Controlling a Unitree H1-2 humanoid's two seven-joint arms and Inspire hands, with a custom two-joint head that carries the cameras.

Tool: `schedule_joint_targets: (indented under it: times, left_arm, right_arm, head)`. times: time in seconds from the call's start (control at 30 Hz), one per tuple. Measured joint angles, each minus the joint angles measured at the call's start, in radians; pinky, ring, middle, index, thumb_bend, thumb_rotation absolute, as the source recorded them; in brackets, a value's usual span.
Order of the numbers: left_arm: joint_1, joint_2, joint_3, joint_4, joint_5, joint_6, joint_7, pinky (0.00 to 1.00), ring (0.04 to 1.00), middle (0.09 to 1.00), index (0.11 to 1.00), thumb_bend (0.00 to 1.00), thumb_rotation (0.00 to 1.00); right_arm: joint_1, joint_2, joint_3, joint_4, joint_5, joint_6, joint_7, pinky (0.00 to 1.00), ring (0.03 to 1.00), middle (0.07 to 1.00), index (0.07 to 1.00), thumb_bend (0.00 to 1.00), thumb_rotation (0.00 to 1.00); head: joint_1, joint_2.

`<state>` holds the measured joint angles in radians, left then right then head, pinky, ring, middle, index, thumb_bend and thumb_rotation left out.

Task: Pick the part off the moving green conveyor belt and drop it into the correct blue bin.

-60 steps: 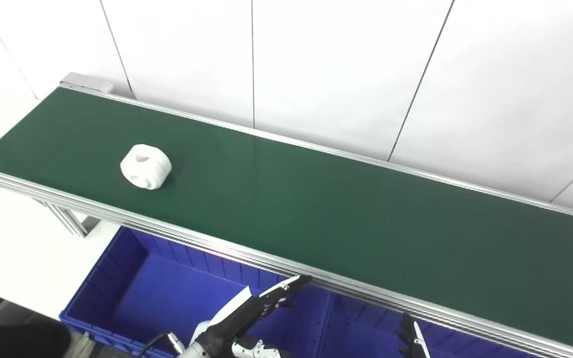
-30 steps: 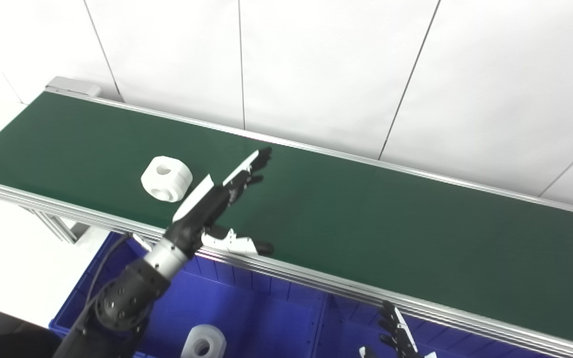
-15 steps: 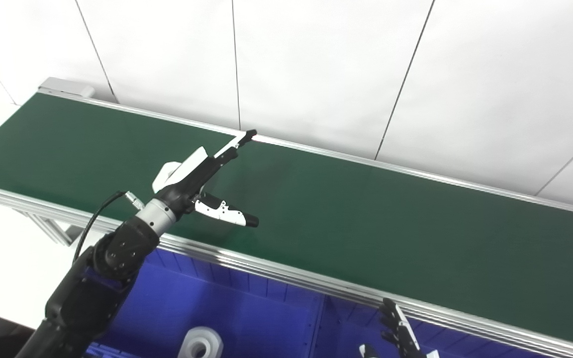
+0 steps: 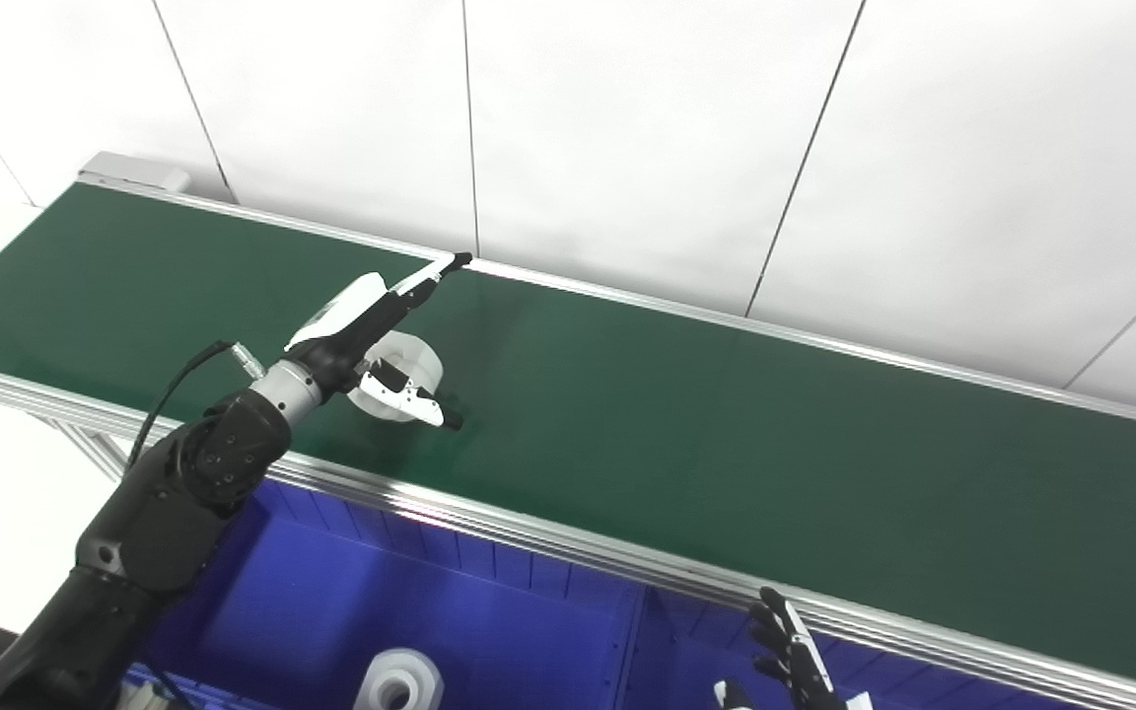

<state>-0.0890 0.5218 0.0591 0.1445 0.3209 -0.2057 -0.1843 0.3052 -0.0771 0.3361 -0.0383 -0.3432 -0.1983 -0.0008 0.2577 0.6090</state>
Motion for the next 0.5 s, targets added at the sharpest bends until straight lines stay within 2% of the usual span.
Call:
schedule_joint_targets:
  times: [0.07, 0.2, 0.3, 0.4, 0.47, 0.5]
  left_arm:
    - [-0.003, 0.005, -0.006, 0.018, 0.036, -0.012, 0.018, 0.88, 0.963, 0.994, 0.969, 0.80, 0.11]
    - [-0.015, 0.016, -0.023, 0.030, 0.128, -0.013, 0.059, 0.95, 0.977, 0.984, 0.958, 0.79, 0.02]
    - [-0.026, 0.021, -0.030, 0.048, 0.185, -0.014, 0.085, 0.97, 0.957, 0.972, 0.937, 0.79, 0.00]
    - [-0.030, 0.023, -0.055, 0.048, 0.243, -0.004, 0.100, 0.94, 0.925, 0.957, 0.914, 0.82, 0.00]
    - [-0.030, 0.023, -0.068, 0.049, 0.253, 0.006, 0.100, 0.89, 0.895, 0.948, 0.905, 0.77, 0.00]
    - [-0.030, 0.022, -0.073, 0.051, 0.253, 0.012, 0.100, 0.76, 0.838, 0.896, 0.866, 0.72, 0.00]
  right_arm:
    - [0.000, 0.000, 0.000, 0.000, 0.000, 0.000, 0.000, 0.79, 0.867, 0.891, 0.940, 0.54, 0.70]
    - [0.000, 0.000, 0.000, 0.000, 0.003, -0.001, 0.000, 0.80, 0.868, 0.891, 0.940, 0.55, 0.71]
    - [-0.001, 0.000, 0.000, 0.000, 0.006, -0.001, 0.000, 0.80, 0.866, 0.890, 0.940, 0.55, 0.70]
    - [-0.001, 0.000, 0.000, 0.000, 0.007, -0.001, 0.000, 0.80, 0.865, 0.889, 0.941, 0.55, 0.70]
    - [-0.001, 0.000, 0.000, 0.000, 0.007, -0.001, 0.000, 0.80, 0.865, 0.889, 0.941, 0.56, 0.71]
    - [-0.001, 0.000, 0.000, 0.000, 0.008, -0.001, 0.000, 0.80, 0.864, 0.889, 0.943, 0.55, 0.71]
  head:
    - [0.002, -0.002]
    - [0.000, 0.000]
    - [-0.002, 0.000]
    - [0.000, 0.000]
    - [0.000, 0.003]
    - [0.000, 0.003]
